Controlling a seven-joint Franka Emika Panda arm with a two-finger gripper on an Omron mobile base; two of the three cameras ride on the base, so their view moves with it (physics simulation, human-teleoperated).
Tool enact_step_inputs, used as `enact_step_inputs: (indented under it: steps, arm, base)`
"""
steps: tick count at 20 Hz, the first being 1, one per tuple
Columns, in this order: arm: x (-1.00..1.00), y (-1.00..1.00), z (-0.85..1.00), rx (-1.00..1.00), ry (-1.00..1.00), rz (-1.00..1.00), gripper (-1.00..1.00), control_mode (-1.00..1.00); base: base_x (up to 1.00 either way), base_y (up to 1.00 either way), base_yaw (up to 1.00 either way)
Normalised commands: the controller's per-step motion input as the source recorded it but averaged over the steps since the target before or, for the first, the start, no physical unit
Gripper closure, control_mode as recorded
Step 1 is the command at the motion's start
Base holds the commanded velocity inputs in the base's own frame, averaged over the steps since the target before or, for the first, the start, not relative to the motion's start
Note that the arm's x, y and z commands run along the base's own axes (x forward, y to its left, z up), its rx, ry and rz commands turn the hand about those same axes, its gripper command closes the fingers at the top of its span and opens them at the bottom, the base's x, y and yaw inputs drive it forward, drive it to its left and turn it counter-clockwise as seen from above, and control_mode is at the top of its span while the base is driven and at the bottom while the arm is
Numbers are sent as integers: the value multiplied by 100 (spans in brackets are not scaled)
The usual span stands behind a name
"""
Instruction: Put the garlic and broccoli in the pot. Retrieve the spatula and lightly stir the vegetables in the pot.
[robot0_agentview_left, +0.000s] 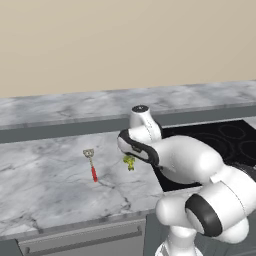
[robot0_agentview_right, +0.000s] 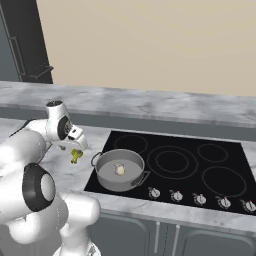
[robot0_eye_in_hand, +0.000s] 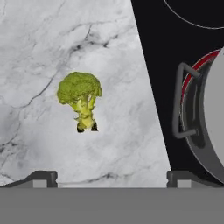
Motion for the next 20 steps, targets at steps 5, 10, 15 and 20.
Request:
enact_step_inputs:
  steps: [5,10,15,20]
  arm:
    - [61,32,-48,-9,1,-1,-100,-100]
    - [61,11,-43,-2,3,-1,-100,-100]
    - [23,0,-44,0,4,0,-100,-100]
    - [8,0,-30,0,0,0,-100,-100]
  base:
    - [0,0,0]
    - [0,0,0]
    - [0,0,0]
    - [0,0,0]
